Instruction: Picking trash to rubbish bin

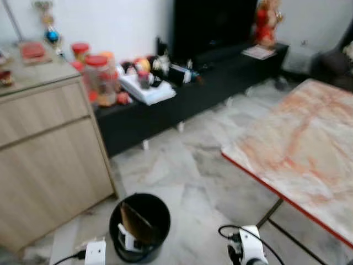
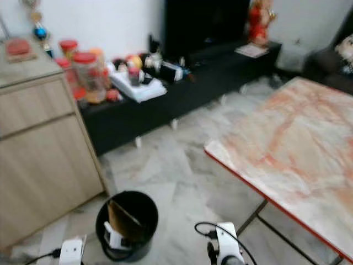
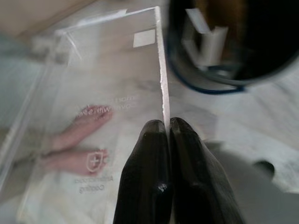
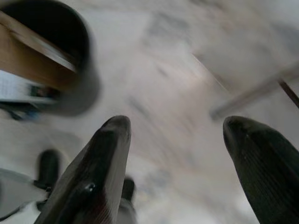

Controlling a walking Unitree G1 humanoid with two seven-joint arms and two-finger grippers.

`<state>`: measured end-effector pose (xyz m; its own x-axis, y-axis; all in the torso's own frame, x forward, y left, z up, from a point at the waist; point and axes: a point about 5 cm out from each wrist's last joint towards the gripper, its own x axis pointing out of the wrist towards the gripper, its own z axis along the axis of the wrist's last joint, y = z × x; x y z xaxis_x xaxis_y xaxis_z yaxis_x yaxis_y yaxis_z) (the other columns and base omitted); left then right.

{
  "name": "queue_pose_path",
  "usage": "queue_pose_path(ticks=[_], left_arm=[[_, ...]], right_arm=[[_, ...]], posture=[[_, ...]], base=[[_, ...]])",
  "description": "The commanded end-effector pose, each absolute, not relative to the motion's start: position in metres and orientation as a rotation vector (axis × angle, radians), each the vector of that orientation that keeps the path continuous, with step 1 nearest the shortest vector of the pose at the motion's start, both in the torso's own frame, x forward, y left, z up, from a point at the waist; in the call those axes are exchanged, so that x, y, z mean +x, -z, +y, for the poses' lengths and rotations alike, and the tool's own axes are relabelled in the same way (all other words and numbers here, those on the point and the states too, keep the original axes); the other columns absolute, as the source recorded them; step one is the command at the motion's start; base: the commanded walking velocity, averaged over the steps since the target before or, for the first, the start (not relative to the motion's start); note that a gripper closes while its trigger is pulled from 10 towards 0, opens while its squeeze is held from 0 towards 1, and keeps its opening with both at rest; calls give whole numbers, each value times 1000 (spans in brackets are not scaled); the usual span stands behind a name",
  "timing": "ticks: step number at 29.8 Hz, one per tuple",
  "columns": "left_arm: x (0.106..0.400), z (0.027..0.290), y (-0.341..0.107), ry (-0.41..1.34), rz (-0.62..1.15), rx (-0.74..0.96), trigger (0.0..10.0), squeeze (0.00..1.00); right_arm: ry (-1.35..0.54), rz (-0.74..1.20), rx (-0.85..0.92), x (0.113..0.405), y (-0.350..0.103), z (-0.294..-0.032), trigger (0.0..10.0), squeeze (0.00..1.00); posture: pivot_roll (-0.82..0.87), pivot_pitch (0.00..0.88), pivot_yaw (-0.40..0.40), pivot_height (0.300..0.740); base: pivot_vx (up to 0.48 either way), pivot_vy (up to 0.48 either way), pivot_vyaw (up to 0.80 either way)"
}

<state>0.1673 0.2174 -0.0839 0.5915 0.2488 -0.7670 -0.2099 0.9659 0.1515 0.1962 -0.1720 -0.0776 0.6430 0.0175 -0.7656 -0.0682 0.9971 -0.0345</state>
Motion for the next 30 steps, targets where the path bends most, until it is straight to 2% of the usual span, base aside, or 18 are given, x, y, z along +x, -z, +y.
queue_pose_path(ticks=[1,18,22,26,30], left_arm=[[161,224,86,-286,920,55,10000,0],[170,222,82,-262,891,69,10000,0],[179,215,79,-194,865,57,10000,0],[206,200,67,-88,774,10,10000,0],[216,188,63,-4,767,-7,10000,0]], right_arm=[[-57,848,-42,202,75,-164,10000,0],[-51,847,-37,202,75,-164,10000,0],[-49,847,-36,203,75,-165,10000,0],[-52,844,-35,204,74,-165,10000,0],[-56,844,-36,205,74,-164,10000,0]], posture=[[0,34,-59,740],[0,37,-58,740],[0,38,-59,740],[3,39,-61,740],[0,37,-60,740]], base=[[461,0,0],[461,0,0],[408,0,0],[0,0,0],[0,0,0]])
